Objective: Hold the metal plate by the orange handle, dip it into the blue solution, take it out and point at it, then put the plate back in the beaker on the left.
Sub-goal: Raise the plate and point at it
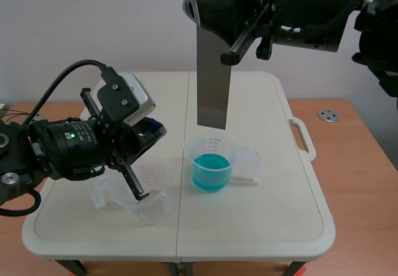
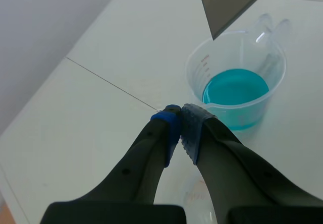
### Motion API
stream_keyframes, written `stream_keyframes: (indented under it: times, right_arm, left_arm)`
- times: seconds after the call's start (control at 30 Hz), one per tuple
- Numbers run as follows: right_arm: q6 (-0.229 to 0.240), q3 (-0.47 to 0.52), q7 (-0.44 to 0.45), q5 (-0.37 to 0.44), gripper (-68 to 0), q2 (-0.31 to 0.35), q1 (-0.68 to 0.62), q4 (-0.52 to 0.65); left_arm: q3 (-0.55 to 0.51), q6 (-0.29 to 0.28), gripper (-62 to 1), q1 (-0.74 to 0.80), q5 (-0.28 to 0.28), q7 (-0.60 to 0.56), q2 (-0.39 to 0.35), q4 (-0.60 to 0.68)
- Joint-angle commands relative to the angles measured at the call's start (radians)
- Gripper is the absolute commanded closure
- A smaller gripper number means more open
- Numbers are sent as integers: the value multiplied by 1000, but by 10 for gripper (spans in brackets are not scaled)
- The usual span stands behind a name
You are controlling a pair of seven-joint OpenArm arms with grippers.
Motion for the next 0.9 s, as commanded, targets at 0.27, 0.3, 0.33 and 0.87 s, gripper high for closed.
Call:
stream_keyframes:
  times: [0.27, 0.3, 0.33, 0.87]
  right_arm:
    - [8, 12, 11, 19, -13, 5, 14, 23]
    - [8, 12, 11, 19, -13, 5, 14, 23]
    - [8, 12, 11, 19, -13, 5, 14, 23]
    - [8, 12, 12, 19, -13, 2, 14, 23]
  left_arm:
    - [34, 6, -30, -55, -6, -62, 11, -27]
    - [35, 6, -30, -55, -5, -63, 15, -27]
    - [35, 6, -30, -55, -2, -62, 22, -27]
    - [35, 28, -30, -51, 14, -64, 40, -28]
